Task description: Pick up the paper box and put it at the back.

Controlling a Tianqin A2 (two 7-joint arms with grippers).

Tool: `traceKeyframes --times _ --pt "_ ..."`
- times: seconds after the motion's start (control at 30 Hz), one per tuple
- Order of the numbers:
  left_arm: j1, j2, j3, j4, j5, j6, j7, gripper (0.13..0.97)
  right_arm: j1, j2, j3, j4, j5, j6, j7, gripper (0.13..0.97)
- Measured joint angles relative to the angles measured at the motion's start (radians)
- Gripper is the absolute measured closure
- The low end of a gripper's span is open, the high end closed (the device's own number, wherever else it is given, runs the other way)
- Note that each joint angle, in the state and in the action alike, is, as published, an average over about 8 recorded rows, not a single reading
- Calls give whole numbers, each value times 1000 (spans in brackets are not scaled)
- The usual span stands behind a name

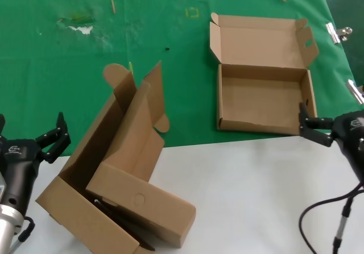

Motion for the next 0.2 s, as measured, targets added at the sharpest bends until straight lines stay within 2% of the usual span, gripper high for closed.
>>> traceKeyframes --times 0.17,0.2 --pt "0 0 0 0 0 0 0 291 14 -29 -18 -11 -2 12 24 129" --pt "0 0 0 0 0 0 0 291 16 -32 -21 -13 -2 13 27 129"
